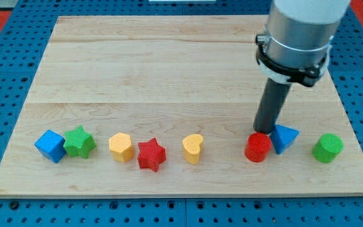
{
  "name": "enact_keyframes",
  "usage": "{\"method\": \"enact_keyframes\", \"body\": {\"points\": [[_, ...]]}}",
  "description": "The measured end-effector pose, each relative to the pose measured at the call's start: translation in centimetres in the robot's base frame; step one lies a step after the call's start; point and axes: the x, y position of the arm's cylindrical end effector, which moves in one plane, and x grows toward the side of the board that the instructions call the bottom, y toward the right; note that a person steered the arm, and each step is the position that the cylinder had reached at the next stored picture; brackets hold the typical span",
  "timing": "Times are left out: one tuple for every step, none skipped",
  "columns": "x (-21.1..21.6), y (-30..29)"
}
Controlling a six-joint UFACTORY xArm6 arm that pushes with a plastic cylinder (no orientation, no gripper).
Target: Slide the blue triangle down a bit
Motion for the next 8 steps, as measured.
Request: {"method": "enact_keyframes", "body": {"points": [[0.7,0.7],[0.6,0.6],[-2.0,0.6],[-3.2,3.1],[-1.6,4.3],[0.7,4.3],[1.5,4.3],[1.3,4.3]]}}
